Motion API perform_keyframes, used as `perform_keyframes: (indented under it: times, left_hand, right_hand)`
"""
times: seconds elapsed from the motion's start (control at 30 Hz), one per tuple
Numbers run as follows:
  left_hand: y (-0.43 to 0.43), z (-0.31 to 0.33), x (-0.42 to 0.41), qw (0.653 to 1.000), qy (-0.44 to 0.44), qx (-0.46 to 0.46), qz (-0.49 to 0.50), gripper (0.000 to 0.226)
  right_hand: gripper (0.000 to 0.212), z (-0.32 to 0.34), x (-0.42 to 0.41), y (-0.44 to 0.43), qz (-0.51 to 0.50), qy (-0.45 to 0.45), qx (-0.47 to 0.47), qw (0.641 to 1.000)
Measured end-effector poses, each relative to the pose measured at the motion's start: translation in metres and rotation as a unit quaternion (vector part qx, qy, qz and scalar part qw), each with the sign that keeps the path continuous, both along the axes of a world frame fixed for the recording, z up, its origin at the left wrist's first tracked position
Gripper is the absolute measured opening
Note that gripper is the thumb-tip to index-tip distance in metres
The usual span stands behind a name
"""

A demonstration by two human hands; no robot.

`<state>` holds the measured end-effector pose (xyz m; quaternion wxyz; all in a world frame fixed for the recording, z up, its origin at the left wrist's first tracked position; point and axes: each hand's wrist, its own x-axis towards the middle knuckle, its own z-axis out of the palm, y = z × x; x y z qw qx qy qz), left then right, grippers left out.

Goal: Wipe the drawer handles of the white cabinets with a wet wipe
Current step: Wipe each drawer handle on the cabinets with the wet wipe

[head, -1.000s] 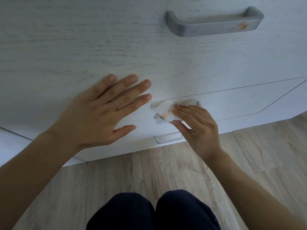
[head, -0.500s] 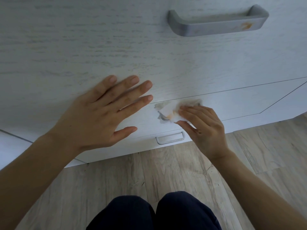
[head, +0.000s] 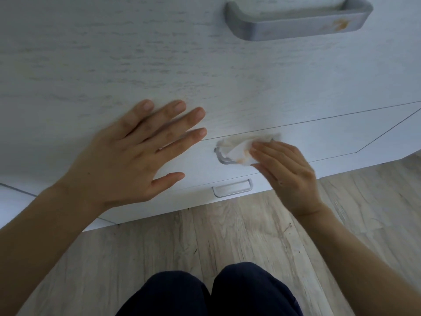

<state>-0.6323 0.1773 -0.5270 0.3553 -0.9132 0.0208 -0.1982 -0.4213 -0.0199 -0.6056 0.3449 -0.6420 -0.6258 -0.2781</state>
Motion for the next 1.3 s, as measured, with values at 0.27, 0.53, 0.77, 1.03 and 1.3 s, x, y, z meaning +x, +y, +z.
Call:
perform_keyframes:
  times: [0.27, 0.53, 0.77, 1.03, 1.3]
  left_hand:
    - [0.002, -0.003, 0.002, 1.0, -0.009, 0.0, -0.01, 0.068]
    - [0.004, -0.004, 0.002, 1.0, -0.014, 0.013, -0.021, 0.07]
    - [0.011, -0.01, 0.005, 0.999, -0.016, 0.022, -0.042, 0.074]
    - [-0.001, -0.049, 0.001, 0.992, -0.055, -0.115, -0.005, 0.07]
    - [-0.013, -0.13, -0.021, 0.997, -0.036, -0.054, 0.028, 0.067]
  right_hand:
    - [0.016, 0.002, -0.001, -0.012, -0.016, 0.005, 0.001, 1.0]
    - [0.016, -0.019, -0.013, -0.058, -0.006, 0.037, 0.0, 0.999]
    - [0.025, -0.077, -0.02, -0.053, -0.101, 0.138, -0.111, 0.979]
    - [0.021, -0.128, -0.022, -0.018, -0.106, 0.154, -0.117, 0.975]
    - [0.022, -0.144, -0.014, -0.018, -0.139, 0.151, -0.033, 0.978]
